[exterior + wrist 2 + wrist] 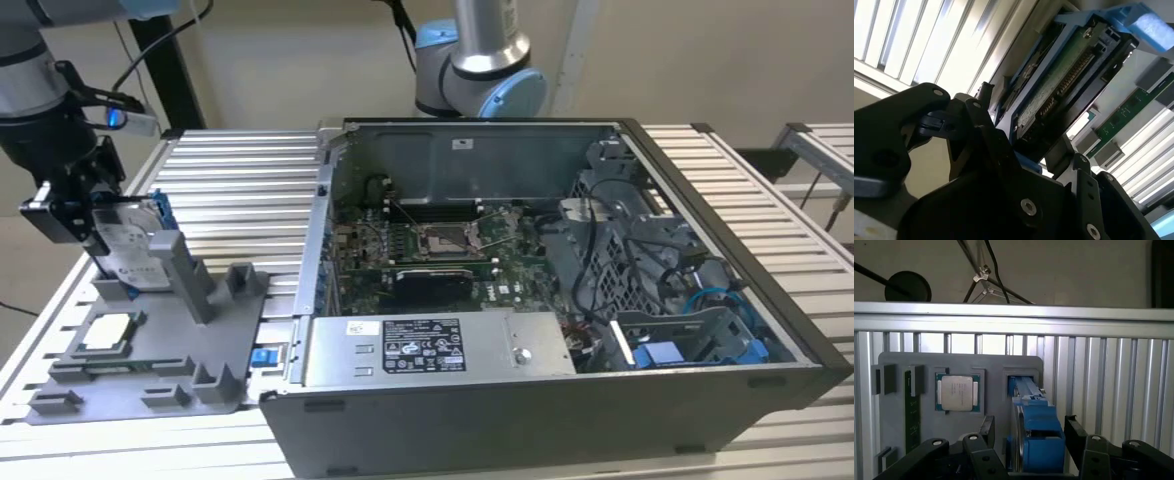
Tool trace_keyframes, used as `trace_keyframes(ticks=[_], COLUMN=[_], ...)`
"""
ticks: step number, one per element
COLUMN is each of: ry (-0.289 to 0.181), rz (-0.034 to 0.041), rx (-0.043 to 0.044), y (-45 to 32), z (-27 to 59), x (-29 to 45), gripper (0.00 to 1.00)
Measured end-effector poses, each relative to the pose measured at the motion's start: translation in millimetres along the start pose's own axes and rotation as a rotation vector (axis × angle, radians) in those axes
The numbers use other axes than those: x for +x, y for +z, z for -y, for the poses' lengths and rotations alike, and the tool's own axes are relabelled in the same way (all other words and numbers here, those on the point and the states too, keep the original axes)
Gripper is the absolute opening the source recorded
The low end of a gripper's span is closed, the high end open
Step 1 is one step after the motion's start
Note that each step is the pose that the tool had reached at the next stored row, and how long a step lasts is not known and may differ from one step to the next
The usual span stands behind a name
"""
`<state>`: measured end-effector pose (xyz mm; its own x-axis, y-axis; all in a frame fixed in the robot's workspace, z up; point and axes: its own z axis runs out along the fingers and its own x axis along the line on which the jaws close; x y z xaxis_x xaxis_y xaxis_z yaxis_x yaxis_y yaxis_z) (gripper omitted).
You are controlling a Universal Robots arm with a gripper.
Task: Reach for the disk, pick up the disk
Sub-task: 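Pick up the disk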
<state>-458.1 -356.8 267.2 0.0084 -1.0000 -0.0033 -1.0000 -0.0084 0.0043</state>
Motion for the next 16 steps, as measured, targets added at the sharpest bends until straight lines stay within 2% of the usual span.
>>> trace_keyframes(ticks=[10, 11, 16], ry=[0.000, 0.000, 0.000], rz=[0.0000, 0.0000, -0.0003], rx=[0.0000, -0.0001, -0.0002], y=[0.6, 0.6, 0.5], z=[0.0, 0.0, 0.0], x=[0.0, 0.0, 0.0], gripper=[1.00, 0.00, 0.00])
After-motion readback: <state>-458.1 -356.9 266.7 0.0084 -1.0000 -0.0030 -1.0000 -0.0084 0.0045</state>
